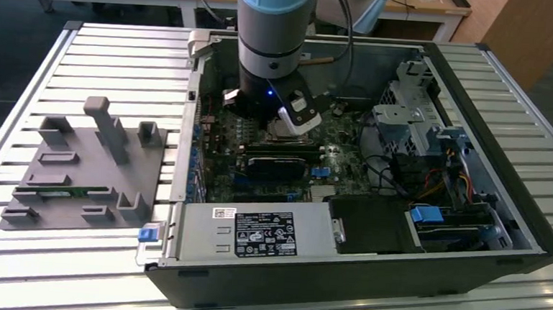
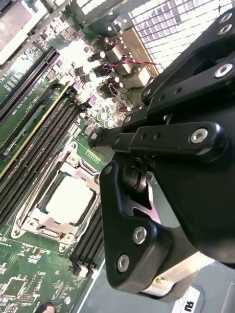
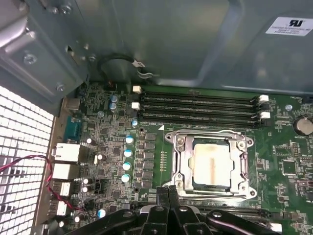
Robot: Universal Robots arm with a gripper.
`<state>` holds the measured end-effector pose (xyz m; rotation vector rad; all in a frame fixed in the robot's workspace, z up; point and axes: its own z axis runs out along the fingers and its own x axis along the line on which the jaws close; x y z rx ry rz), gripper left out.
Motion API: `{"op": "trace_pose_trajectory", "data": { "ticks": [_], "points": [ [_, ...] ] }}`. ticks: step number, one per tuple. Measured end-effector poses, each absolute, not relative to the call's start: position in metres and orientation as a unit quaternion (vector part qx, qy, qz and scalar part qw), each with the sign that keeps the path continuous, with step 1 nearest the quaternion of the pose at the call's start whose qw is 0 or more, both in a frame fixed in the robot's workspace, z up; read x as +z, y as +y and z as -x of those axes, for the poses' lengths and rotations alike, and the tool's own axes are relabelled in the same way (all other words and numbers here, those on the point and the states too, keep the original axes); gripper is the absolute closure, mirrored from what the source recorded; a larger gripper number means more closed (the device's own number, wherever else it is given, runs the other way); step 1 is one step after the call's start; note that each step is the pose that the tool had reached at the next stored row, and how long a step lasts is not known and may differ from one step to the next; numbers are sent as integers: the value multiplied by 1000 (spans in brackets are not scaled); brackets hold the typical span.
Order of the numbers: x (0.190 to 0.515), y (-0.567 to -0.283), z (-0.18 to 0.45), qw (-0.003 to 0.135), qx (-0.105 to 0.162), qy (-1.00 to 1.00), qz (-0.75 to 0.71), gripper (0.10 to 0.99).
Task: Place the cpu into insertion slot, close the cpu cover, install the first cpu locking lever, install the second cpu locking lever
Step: 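Install the second cpu locking lever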
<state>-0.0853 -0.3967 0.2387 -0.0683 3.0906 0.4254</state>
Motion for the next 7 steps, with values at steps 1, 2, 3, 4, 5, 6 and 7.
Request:
{"op": "trace_pose_trajectory", "data": {
  "ticks": [1, 2, 3, 4, 5, 6, 7],
  "points": [
    [240, -397, 85, 11, 136, 990, 22, 965],
    [241, -397, 85, 11, 136, 990, 22, 965],
    [242, -397, 85, 11, 136, 990, 22, 965],
    [241, -397, 85, 11, 137, 990, 22, 965],
    [242, -397, 85, 11, 137, 990, 22, 965],
    [242, -397, 85, 11, 137, 990, 22, 965],
    [242, -397, 85, 11, 136, 990, 22, 965]
  ]
}}
